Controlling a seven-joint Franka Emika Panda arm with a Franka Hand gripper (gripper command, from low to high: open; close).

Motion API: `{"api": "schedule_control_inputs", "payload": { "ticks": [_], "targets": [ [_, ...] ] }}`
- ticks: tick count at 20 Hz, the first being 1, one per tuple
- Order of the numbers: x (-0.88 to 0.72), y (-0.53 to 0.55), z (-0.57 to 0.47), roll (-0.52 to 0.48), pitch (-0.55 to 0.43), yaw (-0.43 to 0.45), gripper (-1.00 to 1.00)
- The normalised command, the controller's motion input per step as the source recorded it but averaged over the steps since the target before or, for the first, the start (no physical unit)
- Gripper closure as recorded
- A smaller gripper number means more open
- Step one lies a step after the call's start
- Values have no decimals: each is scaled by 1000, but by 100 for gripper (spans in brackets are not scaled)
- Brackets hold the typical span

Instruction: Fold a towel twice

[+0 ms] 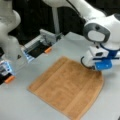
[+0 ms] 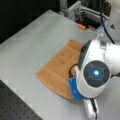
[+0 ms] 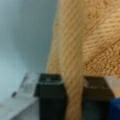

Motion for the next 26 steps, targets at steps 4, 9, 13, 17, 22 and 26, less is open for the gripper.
{"api": "schedule_control_inputs", "payload": {
  "ticks": [4, 9, 13, 17, 22, 26],
  "targets": [
    [-533, -234, -12, 152, -183, -213, 100],
    [-605, -199, -100, 228, -277, -257, 100],
    [-785, -151, -53, 134, -303, -194, 100],
    [-937, -75, -3, 63, -297, -92, 100],
    [-821, 16, -51, 97, -290, -58, 100],
    [-566, -19, -96, 106, -294, -173, 100]
  ]
}}
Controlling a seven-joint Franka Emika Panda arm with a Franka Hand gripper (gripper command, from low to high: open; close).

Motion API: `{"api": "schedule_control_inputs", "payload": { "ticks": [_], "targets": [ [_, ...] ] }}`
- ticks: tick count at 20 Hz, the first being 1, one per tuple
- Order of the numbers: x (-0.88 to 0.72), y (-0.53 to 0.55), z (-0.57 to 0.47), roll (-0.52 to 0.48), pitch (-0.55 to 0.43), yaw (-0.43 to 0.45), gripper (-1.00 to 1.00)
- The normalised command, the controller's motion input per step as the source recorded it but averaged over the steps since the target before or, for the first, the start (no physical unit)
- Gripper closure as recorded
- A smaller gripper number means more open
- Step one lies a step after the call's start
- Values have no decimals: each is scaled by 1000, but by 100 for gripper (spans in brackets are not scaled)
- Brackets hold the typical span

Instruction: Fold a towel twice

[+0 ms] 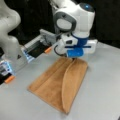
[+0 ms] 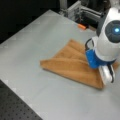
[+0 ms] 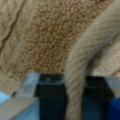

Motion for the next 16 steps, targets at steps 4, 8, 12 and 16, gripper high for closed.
{"api": "schedule_control_inputs", "payload": {
  "ticks": [4, 8, 12, 16],
  "targets": [
    [-551, -93, -83, 101, -209, -241, 100],
    [-673, -130, -79, 117, -149, -226, 100],
    [-737, -95, -86, 132, -125, -191, 100],
    [-682, 8, -73, 127, -123, -143, 100]
  ]
}}
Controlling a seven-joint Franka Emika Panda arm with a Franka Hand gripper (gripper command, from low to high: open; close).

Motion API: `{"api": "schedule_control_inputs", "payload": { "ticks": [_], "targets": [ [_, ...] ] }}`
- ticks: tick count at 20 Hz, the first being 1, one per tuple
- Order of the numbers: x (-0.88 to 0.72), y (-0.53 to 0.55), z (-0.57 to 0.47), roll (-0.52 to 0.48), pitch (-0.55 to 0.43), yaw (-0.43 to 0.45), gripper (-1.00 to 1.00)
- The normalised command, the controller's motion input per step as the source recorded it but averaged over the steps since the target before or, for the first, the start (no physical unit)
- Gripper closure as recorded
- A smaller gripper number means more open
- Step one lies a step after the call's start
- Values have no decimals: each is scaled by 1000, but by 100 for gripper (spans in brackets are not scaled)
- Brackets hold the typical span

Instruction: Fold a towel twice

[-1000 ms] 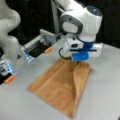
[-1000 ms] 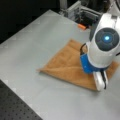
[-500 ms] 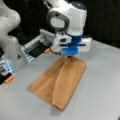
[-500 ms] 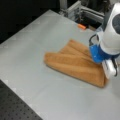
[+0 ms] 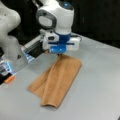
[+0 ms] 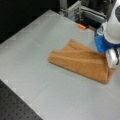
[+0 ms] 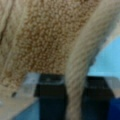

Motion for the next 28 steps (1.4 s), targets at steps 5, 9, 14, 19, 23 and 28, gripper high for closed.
{"api": "schedule_control_inputs", "payload": {
  "ticks": [5, 9, 14, 19, 23, 28],
  "targets": [
    [-459, 131, -101, 136, -130, -143, 100],
    [-175, 160, -119, 136, -144, -172, 100],
    [119, 290, -190, 126, -171, -242, 100],
    [201, 270, -179, 60, -132, -261, 100],
    [157, 172, -123, 17, -109, -208, 100],
    [-9, 2, -46, -8, -1, -63, -100]
  ]
}}
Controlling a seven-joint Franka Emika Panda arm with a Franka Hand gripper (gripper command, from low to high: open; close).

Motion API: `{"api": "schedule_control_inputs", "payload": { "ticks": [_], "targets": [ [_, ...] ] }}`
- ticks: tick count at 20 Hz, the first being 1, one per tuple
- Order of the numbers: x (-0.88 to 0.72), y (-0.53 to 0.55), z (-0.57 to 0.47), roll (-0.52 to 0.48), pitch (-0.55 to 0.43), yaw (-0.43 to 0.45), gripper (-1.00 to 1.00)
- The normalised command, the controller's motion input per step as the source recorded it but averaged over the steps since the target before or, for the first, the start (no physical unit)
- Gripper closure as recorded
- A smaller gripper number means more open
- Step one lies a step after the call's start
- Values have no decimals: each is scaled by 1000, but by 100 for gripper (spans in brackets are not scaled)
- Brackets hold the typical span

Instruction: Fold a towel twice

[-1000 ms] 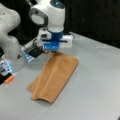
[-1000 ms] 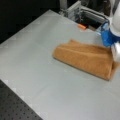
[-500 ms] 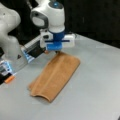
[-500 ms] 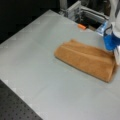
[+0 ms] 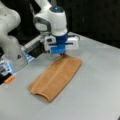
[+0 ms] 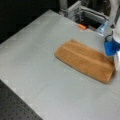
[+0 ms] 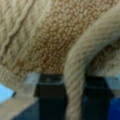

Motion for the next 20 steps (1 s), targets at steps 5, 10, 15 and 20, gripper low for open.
{"api": "schedule_control_inputs", "payload": {
  "ticks": [5, 10, 15, 20],
  "targets": [
    [-145, -164, 27, 2, 19, 28, -100],
    [-146, -131, 62, 14, 56, 30, -100],
    [-85, -34, 156, 36, 128, 22, -100],
    [132, 48, 239, -24, 245, 100, -100]
  ]
}}
